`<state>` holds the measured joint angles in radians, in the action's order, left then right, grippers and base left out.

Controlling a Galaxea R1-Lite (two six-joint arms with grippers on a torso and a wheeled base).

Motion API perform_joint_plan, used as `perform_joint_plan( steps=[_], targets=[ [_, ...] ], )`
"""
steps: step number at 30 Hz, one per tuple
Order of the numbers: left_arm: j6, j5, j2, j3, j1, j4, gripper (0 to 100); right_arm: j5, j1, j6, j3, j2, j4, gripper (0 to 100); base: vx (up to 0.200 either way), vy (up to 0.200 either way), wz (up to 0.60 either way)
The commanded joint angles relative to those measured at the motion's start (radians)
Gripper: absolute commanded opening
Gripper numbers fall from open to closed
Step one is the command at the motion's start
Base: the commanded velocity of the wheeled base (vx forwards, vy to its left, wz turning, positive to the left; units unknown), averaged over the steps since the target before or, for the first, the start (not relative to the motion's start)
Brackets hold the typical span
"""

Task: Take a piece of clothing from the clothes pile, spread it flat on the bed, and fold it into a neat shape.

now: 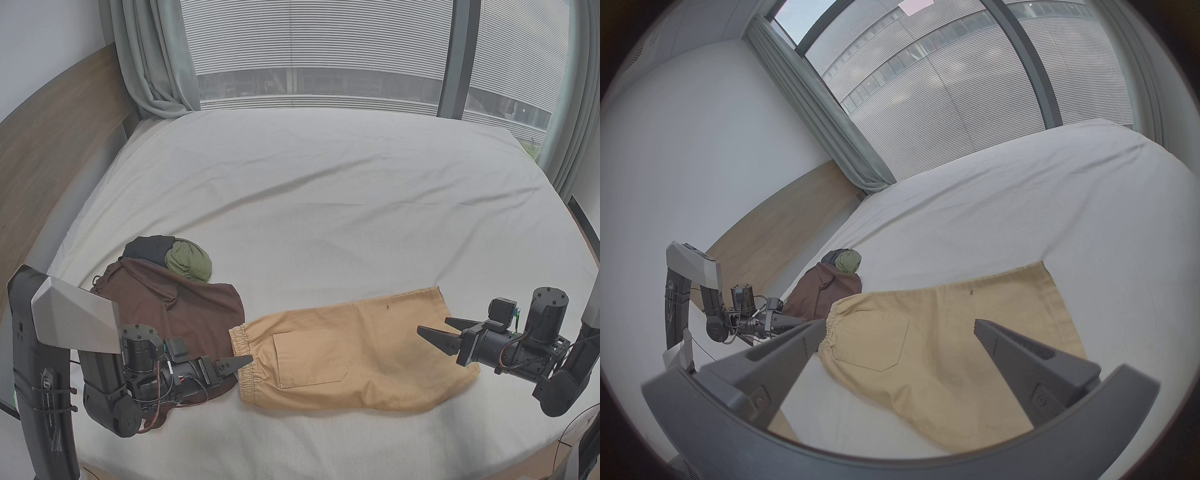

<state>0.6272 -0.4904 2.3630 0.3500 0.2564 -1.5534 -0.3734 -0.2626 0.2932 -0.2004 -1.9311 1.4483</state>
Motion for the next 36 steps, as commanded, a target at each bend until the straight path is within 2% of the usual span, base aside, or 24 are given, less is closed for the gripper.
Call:
perform_joint_plan(
  steps=[1, 13, 20, 22, 23, 26, 36],
  targets=[
    [0.0, 0.004, 0.027, 0.01, 0.026, -0.001, 100, 0.001, -0.001, 0.001, -0.002, 0.009, 0.004, 100, 0.0, 0.0, 0.0],
    [0.0, 0.035, 0.119, 0.09, 0.041, -0.001, 100, -0.001, -0.007, 0.003, -0.002, 0.003, 0.004, 100, 0.0, 0.0, 0.0],
    [0.003, 0.078, 0.15, 0.15, 0.066, 0.003, 100, -0.001, -0.007, 0.004, -0.004, 0.0, 0.004, 100, 0.0, 0.0, 0.0],
    [0.003, 0.105, 0.176, 0.176, 0.084, 0.003, 100, -0.001, -0.007, 0.004, -0.002, 0.0, 0.004, 100, 0.0, 0.0, 0.0],
    [0.005, 0.162, 0.193, 0.205, 0.095, 0.003, 100, -0.001, -0.009, 0.004, -0.002, 0.001, 0.004, 100, 0.0, 0.0, 0.0],
    [0.008, 0.182, 0.194, 0.215, 0.103, 0.004, 100, -0.001, -0.009, 0.004, -0.002, 0.001, 0.004, 100, 0.0, 0.0, 0.0],
    [0.014, 0.182, 0.226, 0.273, 0.106, 0.004, 100, -0.001, -0.009, 0.004, -0.001, 0.003, 0.006, 100, 0.0, 0.0, 0.0]
  ],
)
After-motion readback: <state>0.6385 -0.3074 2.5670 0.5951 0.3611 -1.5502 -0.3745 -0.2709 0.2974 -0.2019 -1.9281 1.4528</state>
